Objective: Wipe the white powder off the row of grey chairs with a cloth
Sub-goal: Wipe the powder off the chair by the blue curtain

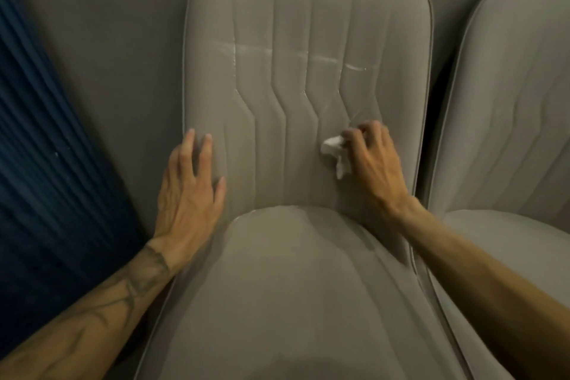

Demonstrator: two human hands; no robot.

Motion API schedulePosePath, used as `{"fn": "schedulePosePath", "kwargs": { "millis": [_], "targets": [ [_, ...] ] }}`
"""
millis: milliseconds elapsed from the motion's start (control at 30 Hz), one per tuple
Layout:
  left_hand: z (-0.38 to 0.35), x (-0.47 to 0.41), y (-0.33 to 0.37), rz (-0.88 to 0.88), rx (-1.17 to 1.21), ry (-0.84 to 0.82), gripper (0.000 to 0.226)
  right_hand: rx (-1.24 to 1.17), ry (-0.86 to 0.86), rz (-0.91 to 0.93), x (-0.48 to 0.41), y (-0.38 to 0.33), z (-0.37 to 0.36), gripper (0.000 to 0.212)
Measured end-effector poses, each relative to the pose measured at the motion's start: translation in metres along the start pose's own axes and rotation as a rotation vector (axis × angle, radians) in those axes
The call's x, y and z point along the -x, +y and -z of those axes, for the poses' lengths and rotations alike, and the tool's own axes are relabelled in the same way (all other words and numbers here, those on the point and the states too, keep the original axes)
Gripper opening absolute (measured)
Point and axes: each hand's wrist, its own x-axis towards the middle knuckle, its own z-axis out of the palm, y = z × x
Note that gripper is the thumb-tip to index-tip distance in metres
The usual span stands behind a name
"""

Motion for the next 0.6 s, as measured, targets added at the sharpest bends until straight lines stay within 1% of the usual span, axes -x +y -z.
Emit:
{"fn": "schedulePosePath", "kwargs": {
  "millis": [33,133,167,200,233,300,333,367,500,600],
  "targets": [
    [0.002,-0.012,-0.001,-0.015,0.006,0.026,0.075,0.008,0.051,-0.010,-0.016,0.005,0.008,0.035],
    [0.004,-0.044,0.000,-0.032,0.025,0.104,0.076,0.046,0.257,-0.126,-0.043,0.022,0.017,0.031],
    [0.002,-0.051,0.000,-0.031,0.029,0.126,0.075,0.065,0.278,-0.138,-0.040,0.024,0.015,0.031],
    [-0.002,-0.056,-0.002,-0.034,0.030,0.147,0.074,0.098,0.254,-0.112,-0.033,0.026,0.010,0.032],
    [-0.006,-0.059,-0.004,-0.043,0.026,0.167,0.073,0.135,0.199,-0.046,-0.021,0.027,0.004,0.035],
    [-0.016,-0.060,-0.010,-0.065,0.015,0.195,0.071,0.208,0.076,0.161,-0.001,0.037,-0.004,0.036],
    [-0.020,-0.060,-0.013,-0.072,0.012,0.207,0.070,0.240,0.046,0.240,-0.002,0.046,-0.001,0.036],
    [-0.023,-0.061,-0.015,-0.076,0.010,0.221,0.070,0.250,0.052,0.268,-0.011,0.054,0.005,0.036],
    [-0.029,-0.063,-0.016,-0.083,0.022,0.253,0.071,0.251,0.219,0.185,-0.077,0.067,0.040,0.028],
    [-0.033,-0.062,-0.019,-0.080,0.012,0.271,0.072,0.217,0.326,0.078,-0.116,0.068,0.051,0.025]
  ]
}}
